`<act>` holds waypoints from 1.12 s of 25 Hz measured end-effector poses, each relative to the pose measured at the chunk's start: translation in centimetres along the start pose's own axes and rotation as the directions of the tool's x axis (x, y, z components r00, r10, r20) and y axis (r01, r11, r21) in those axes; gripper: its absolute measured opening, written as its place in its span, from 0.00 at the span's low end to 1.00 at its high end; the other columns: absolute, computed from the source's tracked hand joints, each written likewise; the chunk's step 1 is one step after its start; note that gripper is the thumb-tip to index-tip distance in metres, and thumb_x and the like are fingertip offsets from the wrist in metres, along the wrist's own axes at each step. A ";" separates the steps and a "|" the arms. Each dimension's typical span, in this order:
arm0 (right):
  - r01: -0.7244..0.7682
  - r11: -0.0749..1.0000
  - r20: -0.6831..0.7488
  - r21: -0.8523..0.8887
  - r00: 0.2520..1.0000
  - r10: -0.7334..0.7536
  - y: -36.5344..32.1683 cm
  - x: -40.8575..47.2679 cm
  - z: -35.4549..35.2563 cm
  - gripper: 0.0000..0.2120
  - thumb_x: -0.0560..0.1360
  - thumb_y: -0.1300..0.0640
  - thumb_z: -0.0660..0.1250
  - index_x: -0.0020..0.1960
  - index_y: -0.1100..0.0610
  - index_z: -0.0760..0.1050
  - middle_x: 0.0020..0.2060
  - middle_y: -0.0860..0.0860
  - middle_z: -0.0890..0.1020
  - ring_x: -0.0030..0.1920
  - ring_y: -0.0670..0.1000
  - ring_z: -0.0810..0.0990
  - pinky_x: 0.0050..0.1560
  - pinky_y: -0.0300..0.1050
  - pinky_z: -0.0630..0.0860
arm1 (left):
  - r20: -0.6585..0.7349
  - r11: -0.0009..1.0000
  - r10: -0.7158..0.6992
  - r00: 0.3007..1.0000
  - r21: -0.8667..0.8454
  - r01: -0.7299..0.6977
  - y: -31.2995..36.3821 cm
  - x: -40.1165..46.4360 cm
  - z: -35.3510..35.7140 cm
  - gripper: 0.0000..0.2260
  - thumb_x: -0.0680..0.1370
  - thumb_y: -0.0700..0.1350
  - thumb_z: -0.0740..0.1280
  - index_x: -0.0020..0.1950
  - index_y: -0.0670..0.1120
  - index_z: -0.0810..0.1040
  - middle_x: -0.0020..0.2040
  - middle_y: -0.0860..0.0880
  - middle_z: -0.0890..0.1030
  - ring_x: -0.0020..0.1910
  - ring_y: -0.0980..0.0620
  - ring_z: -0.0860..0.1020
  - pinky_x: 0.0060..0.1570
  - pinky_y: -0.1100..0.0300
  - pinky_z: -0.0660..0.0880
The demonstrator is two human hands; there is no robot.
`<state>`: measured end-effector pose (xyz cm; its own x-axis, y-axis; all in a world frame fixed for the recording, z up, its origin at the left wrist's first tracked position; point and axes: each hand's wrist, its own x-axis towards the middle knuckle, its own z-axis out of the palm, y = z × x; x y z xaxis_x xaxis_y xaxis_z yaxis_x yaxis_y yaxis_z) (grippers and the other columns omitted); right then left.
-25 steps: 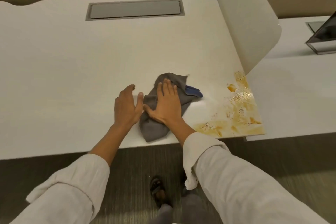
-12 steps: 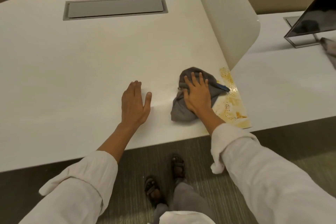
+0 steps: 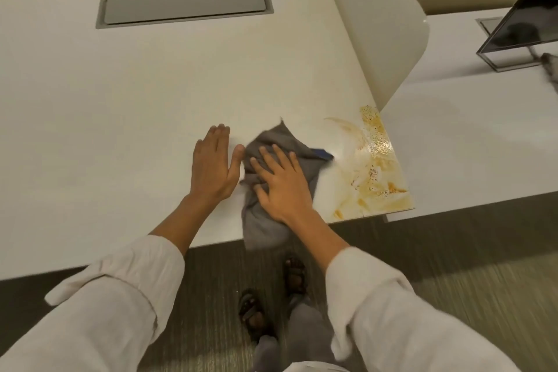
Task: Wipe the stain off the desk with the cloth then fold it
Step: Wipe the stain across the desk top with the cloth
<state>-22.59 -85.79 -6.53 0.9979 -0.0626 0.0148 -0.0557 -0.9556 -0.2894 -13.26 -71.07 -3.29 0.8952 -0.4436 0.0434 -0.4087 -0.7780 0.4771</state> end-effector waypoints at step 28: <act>-0.257 0.962 -0.051 -0.092 0.966 0.253 4.6 -4.0 -1.2 0.28 0.77 0.44 0.54 0.77 0.45 0.61 0.79 0.53 0.59 0.79 0.58 0.52 0.75 0.68 0.44 | 0.037 0.990 -0.040 0.999 -0.133 0.044 3.2 1.3 1.0 0.25 0.84 0.54 0.50 0.78 0.43 0.59 0.79 0.44 0.61 0.79 0.47 0.56 0.77 0.48 0.52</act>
<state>-26.89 -90.24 -6.78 0.9484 -0.3170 -0.0099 -0.3128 -0.9298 -0.1941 -13.54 -74.57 -2.55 0.9036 -0.4283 -0.0080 -0.3413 -0.7310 0.5909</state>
